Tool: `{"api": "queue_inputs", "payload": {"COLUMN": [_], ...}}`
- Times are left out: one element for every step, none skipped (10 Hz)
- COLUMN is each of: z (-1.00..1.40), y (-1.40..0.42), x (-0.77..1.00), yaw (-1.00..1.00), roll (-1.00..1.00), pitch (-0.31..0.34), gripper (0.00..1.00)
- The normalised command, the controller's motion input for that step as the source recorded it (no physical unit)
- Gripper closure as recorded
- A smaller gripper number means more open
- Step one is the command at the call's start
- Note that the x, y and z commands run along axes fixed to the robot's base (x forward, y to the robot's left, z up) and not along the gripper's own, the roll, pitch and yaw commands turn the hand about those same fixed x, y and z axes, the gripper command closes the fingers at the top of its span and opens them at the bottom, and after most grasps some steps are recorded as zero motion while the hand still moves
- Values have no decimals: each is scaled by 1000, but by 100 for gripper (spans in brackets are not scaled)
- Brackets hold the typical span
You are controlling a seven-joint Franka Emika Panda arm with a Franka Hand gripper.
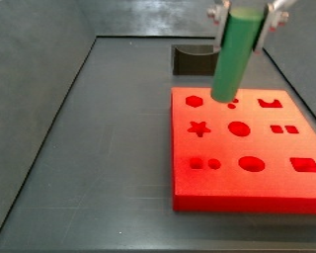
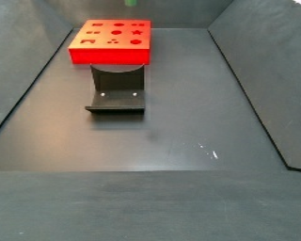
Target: Insert the round object.
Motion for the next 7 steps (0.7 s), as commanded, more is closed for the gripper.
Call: {"api": "queue_inputs", "payload": {"z": [-220, -197, -249, -240, -203, -500, -546], "y": [0, 0, 0, 0, 0, 40, 120], "x": [851, 1000, 986, 986, 949, 934, 860], "yaw": [-106, -180, -189, -197, -97, -34, 0], "roll": [43, 124, 100, 100, 83, 0, 0], "pitch": [-323, -61, 0, 0, 1, 226, 236], "gripper": [100, 100, 100, 100, 100, 100, 100]}}
